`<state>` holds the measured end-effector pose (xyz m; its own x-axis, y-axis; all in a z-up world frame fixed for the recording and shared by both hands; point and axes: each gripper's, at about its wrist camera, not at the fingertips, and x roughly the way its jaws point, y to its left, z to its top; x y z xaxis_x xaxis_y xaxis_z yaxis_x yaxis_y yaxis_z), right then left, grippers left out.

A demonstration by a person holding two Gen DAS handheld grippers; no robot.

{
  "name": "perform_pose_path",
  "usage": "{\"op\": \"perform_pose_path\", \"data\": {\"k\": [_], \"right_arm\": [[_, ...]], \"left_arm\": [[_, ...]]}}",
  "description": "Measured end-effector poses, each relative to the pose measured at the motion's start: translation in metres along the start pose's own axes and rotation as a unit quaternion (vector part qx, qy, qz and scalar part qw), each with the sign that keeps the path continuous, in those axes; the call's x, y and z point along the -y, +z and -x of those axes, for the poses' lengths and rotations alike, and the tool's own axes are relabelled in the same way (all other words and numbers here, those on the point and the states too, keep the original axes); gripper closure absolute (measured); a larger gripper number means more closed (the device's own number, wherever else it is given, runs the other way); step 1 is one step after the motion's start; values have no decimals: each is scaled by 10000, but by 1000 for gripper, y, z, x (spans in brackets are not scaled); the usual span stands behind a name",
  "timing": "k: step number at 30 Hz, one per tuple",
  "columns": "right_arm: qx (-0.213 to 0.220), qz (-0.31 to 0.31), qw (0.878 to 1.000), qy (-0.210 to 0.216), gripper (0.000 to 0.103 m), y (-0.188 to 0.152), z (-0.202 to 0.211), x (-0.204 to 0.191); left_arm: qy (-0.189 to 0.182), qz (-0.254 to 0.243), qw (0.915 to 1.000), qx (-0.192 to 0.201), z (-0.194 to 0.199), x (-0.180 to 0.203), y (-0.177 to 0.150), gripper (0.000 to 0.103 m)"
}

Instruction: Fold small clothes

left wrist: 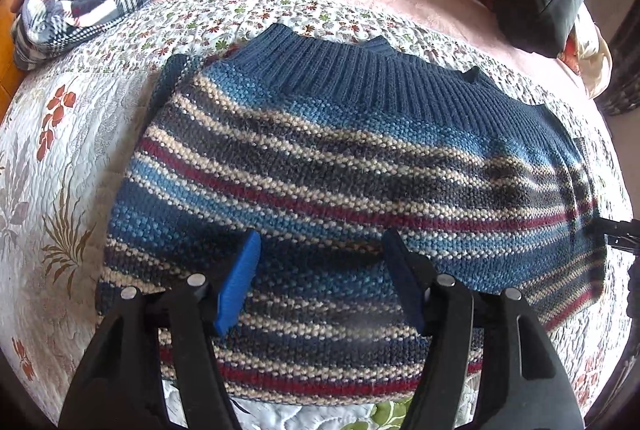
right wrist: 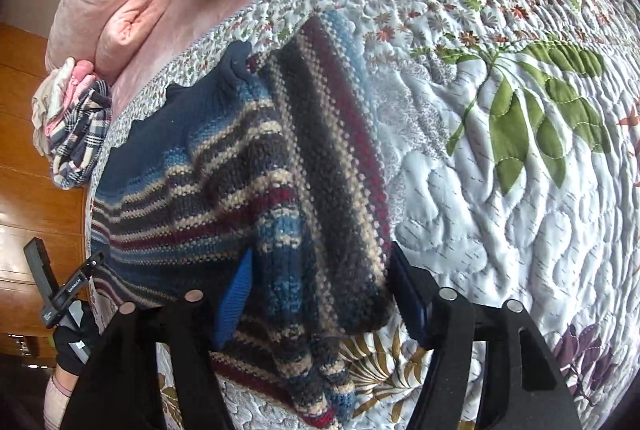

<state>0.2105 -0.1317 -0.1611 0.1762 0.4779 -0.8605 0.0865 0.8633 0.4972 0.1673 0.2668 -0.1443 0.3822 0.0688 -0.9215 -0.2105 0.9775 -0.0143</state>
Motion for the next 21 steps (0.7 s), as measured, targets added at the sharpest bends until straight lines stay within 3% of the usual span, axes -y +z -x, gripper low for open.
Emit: {"op": "perform_pose_path", "data": {"k": [2,3,6,11,21], "right_arm": [[58,-2,10000,28,50,2,-3,-2],[80,3,9999,107,61,2,-3,-2],[114,124,9996,209,71,1,3,-5],[168,241,9991,294,74,2,11,-10],[195,59,9998,62,74,-6,2,0]], "left_arm": [[-7,-11,10000,-6,-3,-1,0,38],[-14,-14,10000,-8,-4,-2,0,38],[-30,-27,10000,-7,-6,-2,-1,36],[-72,-27,10000,-20,-7,-3,-1,36],[-86,-80,9999,-22,-9,-3,-2,36]]}}
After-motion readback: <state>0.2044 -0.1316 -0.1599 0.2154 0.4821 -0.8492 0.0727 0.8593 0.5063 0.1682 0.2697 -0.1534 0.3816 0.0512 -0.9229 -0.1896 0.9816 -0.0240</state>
